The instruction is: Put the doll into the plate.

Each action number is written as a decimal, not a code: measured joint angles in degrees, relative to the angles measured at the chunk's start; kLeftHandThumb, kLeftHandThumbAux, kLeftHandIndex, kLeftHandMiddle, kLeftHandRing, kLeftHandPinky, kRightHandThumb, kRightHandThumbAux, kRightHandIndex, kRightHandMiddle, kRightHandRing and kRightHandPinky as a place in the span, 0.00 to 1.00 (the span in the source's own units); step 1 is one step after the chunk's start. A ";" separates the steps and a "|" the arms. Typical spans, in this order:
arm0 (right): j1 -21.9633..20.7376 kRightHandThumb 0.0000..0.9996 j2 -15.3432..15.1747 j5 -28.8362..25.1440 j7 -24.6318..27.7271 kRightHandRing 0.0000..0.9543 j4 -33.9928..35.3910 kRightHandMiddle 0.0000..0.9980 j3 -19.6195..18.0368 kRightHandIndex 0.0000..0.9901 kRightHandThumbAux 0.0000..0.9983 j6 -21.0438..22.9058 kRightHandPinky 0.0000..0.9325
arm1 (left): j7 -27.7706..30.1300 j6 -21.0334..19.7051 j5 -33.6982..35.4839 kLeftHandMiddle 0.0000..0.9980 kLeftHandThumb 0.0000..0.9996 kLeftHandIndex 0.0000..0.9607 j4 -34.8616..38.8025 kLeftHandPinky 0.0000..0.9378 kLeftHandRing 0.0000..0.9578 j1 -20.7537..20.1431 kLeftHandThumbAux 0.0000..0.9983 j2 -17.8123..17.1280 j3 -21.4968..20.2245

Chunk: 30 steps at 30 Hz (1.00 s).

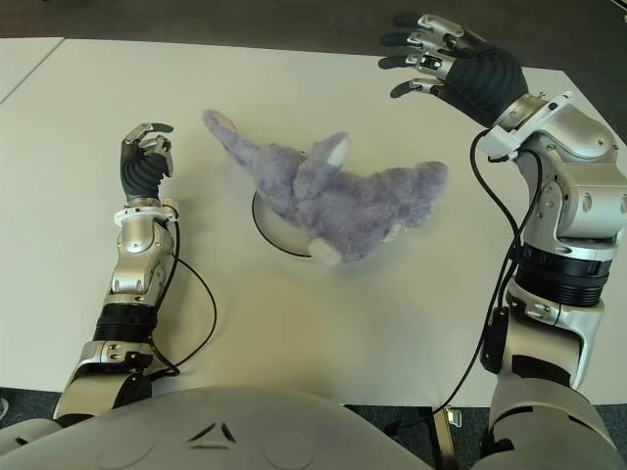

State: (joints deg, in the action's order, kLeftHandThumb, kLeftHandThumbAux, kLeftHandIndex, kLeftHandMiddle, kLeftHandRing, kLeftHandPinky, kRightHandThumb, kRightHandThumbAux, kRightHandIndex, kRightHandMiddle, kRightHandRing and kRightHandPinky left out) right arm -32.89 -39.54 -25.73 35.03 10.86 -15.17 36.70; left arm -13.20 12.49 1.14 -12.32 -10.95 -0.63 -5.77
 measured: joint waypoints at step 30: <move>3.58 0.71 15.14 1.63 -19.20 0.47 -6.83 0.43 -4.87 0.43 0.72 -10.42 0.49 | 0.04 0.02 1.21 0.86 0.72 0.46 -0.25 0.92 0.90 -0.17 0.70 -0.01 -0.30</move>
State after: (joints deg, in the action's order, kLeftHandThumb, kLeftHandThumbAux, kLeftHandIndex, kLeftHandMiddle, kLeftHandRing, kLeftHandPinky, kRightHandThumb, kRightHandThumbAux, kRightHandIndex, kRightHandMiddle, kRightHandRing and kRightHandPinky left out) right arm -29.32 -24.40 -24.10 15.83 4.03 -20.04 26.28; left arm -13.16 12.51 2.34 -12.57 -11.12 -0.64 -6.08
